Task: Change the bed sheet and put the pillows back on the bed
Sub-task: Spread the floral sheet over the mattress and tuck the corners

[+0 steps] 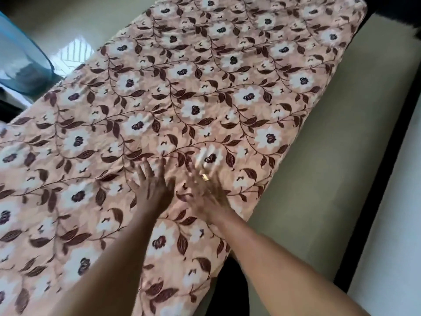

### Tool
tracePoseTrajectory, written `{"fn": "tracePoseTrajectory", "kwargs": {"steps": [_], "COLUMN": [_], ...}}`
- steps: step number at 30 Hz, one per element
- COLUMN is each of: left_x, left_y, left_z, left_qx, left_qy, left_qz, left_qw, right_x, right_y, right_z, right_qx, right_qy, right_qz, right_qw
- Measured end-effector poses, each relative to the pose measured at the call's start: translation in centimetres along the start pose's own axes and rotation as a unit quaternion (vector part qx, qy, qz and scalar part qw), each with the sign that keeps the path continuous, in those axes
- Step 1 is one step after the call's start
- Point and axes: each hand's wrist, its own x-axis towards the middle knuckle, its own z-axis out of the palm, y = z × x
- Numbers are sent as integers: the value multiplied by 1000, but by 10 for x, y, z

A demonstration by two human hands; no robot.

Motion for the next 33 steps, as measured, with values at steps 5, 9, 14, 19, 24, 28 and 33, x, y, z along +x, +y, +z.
{"fn": "tracePoseTrajectory", "kwargs": {"steps": [5,9,14,19,24,28,33], "left_x": [-87,-111,16,17,-39,61,136], "left_y": [77,104,122,175,241,258,279], "left_z": [81,59,15,38,29,-20,13], "left_qx": [5,-30,-66,19,31,-41,-11], "left_qy": [-49,-100,-46,-131,-220,-26,-53], "left_qz": [57,134,-6,-8,-18,-30,-34], "left_qw": [997,985,997,991,975,998,998], "right_x": [-49,-23,64,62,34,116,156], "right_y": [106,109,117,210,241,238,309], "right_z": [22,-28,-86,-68,-83,-123,-142], "right_qx": [4,110,-10,-34,5,4,-78], "right_qy": [-9,-21,-7,-61,-95,-17,-45], "right_qz": [267,411,46,86,274,141,37], "right_qw": [964,905,999,994,957,990,995]}}
